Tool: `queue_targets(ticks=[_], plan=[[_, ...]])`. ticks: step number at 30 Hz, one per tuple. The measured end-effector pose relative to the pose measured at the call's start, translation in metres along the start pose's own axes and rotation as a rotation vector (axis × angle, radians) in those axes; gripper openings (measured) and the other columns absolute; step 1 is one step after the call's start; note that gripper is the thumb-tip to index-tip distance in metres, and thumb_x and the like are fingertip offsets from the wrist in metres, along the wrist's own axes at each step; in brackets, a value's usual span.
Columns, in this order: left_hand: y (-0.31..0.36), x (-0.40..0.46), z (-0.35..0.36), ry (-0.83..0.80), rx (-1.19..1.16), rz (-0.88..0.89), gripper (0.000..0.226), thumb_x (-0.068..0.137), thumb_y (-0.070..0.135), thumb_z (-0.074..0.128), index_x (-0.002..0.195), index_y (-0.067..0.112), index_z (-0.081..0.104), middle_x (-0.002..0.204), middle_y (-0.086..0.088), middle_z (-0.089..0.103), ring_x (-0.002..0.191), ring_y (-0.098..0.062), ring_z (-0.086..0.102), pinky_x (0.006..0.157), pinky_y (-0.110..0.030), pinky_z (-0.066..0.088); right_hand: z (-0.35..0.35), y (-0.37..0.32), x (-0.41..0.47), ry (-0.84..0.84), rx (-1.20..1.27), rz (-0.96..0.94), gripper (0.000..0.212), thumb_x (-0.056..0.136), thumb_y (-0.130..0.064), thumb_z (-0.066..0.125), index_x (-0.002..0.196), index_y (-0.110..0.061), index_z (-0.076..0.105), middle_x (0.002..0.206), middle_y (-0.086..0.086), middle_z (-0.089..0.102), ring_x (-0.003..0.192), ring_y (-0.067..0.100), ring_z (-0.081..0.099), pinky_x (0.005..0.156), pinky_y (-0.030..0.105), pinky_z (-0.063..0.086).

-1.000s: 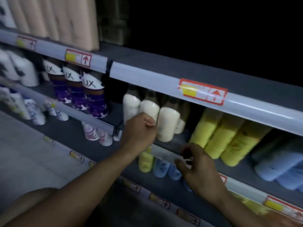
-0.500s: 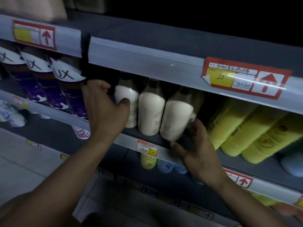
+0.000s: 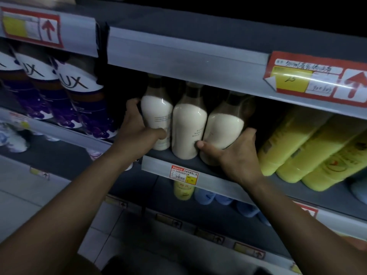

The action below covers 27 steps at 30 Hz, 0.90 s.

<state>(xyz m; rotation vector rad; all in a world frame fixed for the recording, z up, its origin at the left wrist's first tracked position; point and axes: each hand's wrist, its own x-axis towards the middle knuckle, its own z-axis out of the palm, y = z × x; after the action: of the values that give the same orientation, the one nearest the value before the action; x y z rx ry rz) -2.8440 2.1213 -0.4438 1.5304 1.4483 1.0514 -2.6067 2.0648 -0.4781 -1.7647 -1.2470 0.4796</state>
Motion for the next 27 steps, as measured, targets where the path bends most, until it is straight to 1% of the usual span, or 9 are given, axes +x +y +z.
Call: queue_targets(ticks=[3,7,11,12,15,17,20,24,27], plan=[[-0.012,0.004,-0.002,-0.013,0.002,0.037,0.069,0.082,0.007,0.081,0.129,0.035,0.039,0.111,0.021,0.059,0.1,0.007,0.056,0.077,-0.019,0.044,0.0,0.0,0.0,0.008,-0.026,-0.012,0.107,0.04,-0.082,0.083,0.114,-0.026,0.03,0.127,0.007,0.05,0.121,0.025,0.056,0.101,0.047,0.053],[-0.023,0.005,-0.004,-0.007,-0.01,0.072,0.073,0.081,0.009,0.085,0.135,0.037,0.043,0.117,0.024,0.061,0.108,0.007,0.059,0.084,-0.02,0.048,-0.001,-0.003,-0.003,0.013,-0.048,-0.03,0.099,0.05,-0.071,0.091,0.115,-0.025,0.031,0.128,0.005,0.049,0.12,0.023,0.055,0.102,0.045,0.053],[-0.026,0.007,-0.005,-0.011,-0.019,0.091,0.076,0.08,0.011,0.087,0.138,0.035,0.045,0.123,0.019,0.063,0.112,0.003,0.06,0.09,-0.025,0.051,-0.001,-0.002,-0.003,-0.013,-0.046,-0.054,0.094,0.056,-0.066,0.092,0.118,-0.028,0.033,0.129,0.002,0.054,0.116,0.018,0.058,0.096,0.037,0.054],[-0.025,0.007,-0.004,-0.012,-0.027,0.096,0.077,0.079,0.012,0.088,0.14,0.033,0.045,0.123,0.019,0.063,0.111,0.006,0.06,0.09,-0.022,0.052,-0.002,-0.002,-0.004,-0.015,-0.04,-0.056,0.093,0.057,-0.064,0.092,0.119,-0.028,0.033,0.13,0.002,0.055,0.116,0.017,0.058,0.094,0.034,0.053],[-0.025,0.005,-0.001,-0.01,-0.03,0.118,0.083,0.075,0.022,0.093,0.141,0.031,0.044,0.122,0.024,0.061,0.103,0.021,0.058,0.08,-0.003,0.049,-0.003,-0.004,-0.004,-0.014,-0.028,-0.055,0.091,0.061,-0.06,0.093,0.119,-0.025,0.032,0.129,0.002,0.057,0.113,0.015,0.058,0.09,0.031,0.051],[-0.026,0.004,0.001,0.011,-0.012,0.137,0.085,0.072,0.026,0.096,0.139,0.033,0.043,0.123,0.024,0.06,0.103,0.025,0.055,0.078,0.002,0.045,-0.002,-0.004,-0.005,-0.021,-0.023,-0.047,0.092,0.061,-0.059,0.092,0.118,-0.022,0.03,0.127,0.004,0.058,0.111,0.016,0.06,0.088,0.031,0.051],[-0.028,0.005,-0.001,0.031,-0.004,0.157,0.086,0.07,0.027,0.097,0.142,0.029,0.048,0.127,0.019,0.063,0.111,0.014,0.059,0.085,-0.005,0.05,0.0,-0.002,-0.011,0.029,-0.057,-0.094,0.091,0.062,-0.06,0.09,0.118,-0.018,0.031,0.126,0.007,0.053,0.113,0.019,0.057,0.091,0.036,0.054],[-0.029,0.007,-0.006,0.0,-0.02,0.143,0.08,0.075,0.02,0.094,0.142,0.024,0.05,0.125,0.017,0.065,0.107,0.012,0.063,0.085,-0.01,0.053,-0.006,-0.002,-0.022,0.135,-0.158,-0.161,0.084,0.064,-0.058,0.089,0.12,-0.016,0.044,0.123,0.005,0.044,0.107,0.01,0.041,0.093,0.028,0.043],[-0.031,0.01,-0.011,-0.033,-0.026,0.131,0.075,0.08,0.016,0.09,0.143,0.02,0.049,0.136,0.006,0.064,0.119,-0.004,0.064,0.099,-0.029,0.056,-0.009,-0.001,-0.026,0.123,-0.137,-0.166,0.079,0.067,-0.054,0.089,0.124,-0.018,0.049,0.122,0.004,0.052,0.106,0.013,0.049,0.088,0.029,0.046]])
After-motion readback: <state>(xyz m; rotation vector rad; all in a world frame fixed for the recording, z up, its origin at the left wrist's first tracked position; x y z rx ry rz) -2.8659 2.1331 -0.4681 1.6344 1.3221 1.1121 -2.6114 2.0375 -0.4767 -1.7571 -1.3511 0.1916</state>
